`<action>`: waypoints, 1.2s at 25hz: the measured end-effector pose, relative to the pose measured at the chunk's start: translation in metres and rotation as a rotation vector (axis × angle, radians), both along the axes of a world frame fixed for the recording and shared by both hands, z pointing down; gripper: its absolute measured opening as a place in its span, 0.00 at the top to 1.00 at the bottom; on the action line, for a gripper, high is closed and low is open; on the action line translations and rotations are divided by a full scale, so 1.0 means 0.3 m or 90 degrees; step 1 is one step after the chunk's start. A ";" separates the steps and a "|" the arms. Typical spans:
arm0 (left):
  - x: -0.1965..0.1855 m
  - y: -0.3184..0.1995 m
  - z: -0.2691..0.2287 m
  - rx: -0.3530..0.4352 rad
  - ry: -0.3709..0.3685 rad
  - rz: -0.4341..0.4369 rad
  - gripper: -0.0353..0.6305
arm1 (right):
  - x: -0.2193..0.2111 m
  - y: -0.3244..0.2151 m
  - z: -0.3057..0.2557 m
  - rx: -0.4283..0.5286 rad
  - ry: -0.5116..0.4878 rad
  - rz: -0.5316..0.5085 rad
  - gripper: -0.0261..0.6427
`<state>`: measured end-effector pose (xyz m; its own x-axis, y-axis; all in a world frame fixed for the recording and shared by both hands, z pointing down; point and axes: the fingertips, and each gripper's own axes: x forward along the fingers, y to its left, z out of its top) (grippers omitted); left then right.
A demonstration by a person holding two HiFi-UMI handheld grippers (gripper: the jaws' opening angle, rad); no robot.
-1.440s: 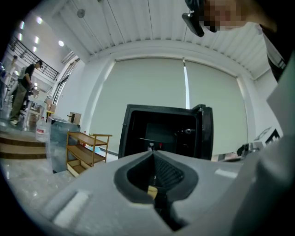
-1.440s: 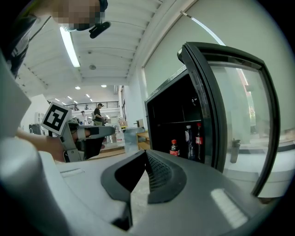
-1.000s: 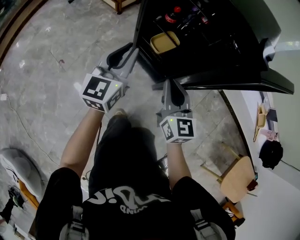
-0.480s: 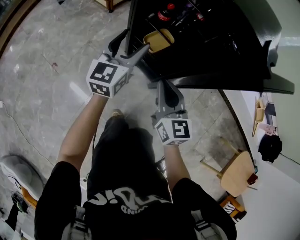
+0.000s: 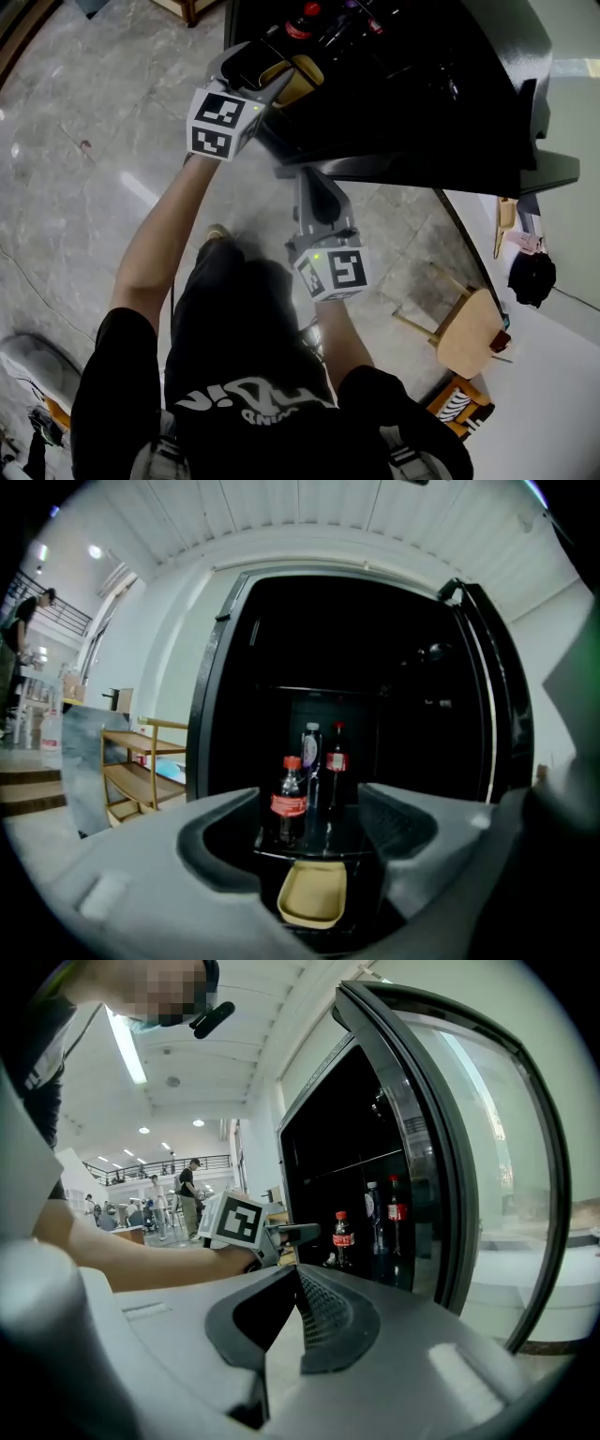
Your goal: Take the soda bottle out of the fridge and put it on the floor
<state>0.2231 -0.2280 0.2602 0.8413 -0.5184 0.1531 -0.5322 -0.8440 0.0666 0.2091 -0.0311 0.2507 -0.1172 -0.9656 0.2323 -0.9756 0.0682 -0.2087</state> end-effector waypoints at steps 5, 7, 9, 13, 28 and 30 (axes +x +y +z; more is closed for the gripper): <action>0.091 -0.073 0.079 0.008 -0.021 0.004 0.46 | 0.014 0.000 0.053 -0.012 -0.002 -0.002 0.96; 0.121 -0.112 0.108 0.005 -0.024 0.002 0.46 | 0.011 -0.010 0.067 -0.011 -0.002 -0.006 0.96; 0.154 -0.148 0.129 0.008 -0.030 0.004 0.46 | 0.008 -0.017 0.084 -0.017 -0.004 -0.009 0.96; 0.213 -0.223 0.152 0.017 -0.039 0.004 0.46 | 0.020 -0.013 0.119 -0.029 -0.014 -0.002 0.96; 0.379 -0.350 0.269 0.026 -0.086 0.002 0.46 | 0.050 -0.009 0.188 -0.049 -0.038 0.012 0.96; 0.392 -0.356 0.266 0.028 -0.080 0.001 0.47 | 0.052 -0.005 0.198 -0.052 -0.039 0.013 0.96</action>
